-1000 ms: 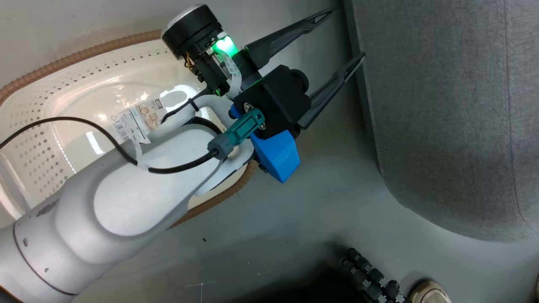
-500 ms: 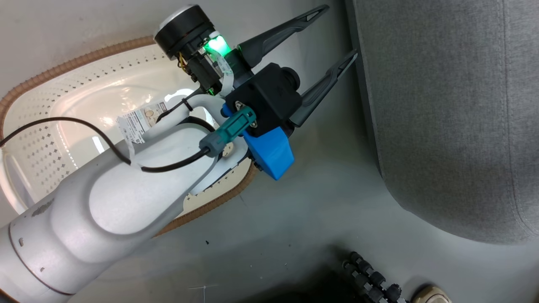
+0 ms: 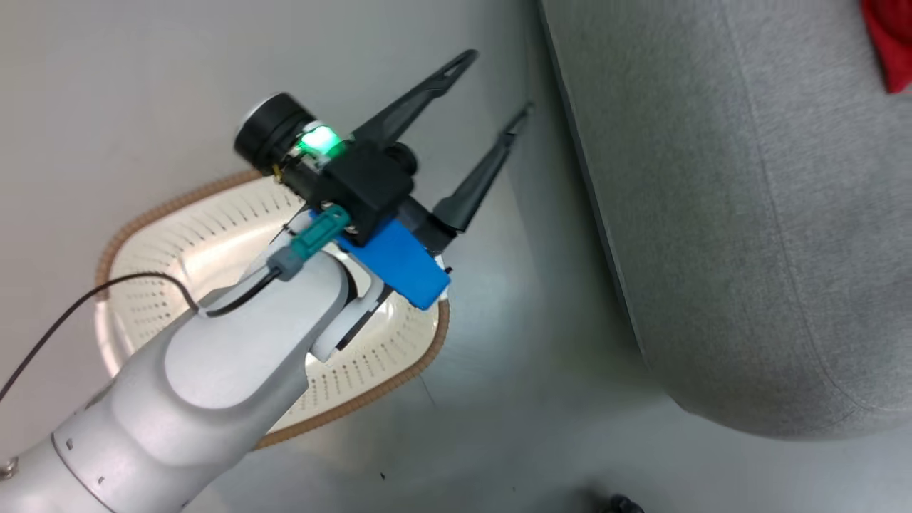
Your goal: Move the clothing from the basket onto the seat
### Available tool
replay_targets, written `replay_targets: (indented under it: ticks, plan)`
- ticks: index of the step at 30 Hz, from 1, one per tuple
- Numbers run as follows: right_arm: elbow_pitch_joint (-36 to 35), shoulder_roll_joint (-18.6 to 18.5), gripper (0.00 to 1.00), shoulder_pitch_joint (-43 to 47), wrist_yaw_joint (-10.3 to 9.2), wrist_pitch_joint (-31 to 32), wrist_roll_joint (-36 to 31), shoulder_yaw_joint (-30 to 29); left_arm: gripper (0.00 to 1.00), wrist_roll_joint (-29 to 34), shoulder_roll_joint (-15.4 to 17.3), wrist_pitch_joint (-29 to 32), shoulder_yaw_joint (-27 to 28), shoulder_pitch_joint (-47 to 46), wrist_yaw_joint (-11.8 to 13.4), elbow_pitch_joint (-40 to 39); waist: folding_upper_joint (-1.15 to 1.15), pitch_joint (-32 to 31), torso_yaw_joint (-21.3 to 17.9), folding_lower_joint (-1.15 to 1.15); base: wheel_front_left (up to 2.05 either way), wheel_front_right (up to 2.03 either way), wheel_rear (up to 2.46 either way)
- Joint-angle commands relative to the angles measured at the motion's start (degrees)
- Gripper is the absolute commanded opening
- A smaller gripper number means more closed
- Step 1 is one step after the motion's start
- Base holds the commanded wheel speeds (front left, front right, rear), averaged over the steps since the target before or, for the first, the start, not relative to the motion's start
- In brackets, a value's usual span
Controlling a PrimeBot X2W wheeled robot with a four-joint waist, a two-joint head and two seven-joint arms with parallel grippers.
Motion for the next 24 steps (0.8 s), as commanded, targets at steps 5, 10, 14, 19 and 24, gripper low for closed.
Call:
replay_targets:
  ticks: [5,10,14,19,24]
  plan:
    - [-4.4,-2.7,1.0,6.3,-0.04,0.0,4.8,6.6,1.0,-2.0,-0.3,-1.9,5.4,5.7,2.3,2.1,0.0,-11.9,3.6,0.01,0.0,0.0,0.0]
    - [-8.8,-2.5,1.0,10.0,-0.03,0.0,6.6,13.3,1.0,0.2,-0.8,-1.9,14.5,11.9,3.8,-0.6,0.0,-17.4,6.5,0.01,0.0,0.0,0.0]
    - [-10.7,-1.9,1.0,11.9,-0.03,0.0,6.7,19.0,1.0,2.5,-1.8,-1.9,22.5,17.8,3.9,-2.3,0.0,-21.2,9.2,0.01,0.0,0.0,0.0]
    - [-11.4,-0.7,1.0,14.0,-0.03,0.0,7.0,24.2,1.0,5.7,-4.0,-1.9,30.5,25.4,2.7,-3.5,0.0,-25.8,12.9,0.01,0.0,0.0,0.0]
    - [-11.7,1.0,1.0,16.4,-0.04,0.0,7.1,28.6,1.0,8.7,-5.8,-1.9,37.2,32.1,1.1,-4.1,0.0,-29.6,15.5,0.01,0.0,0.0,0.0]
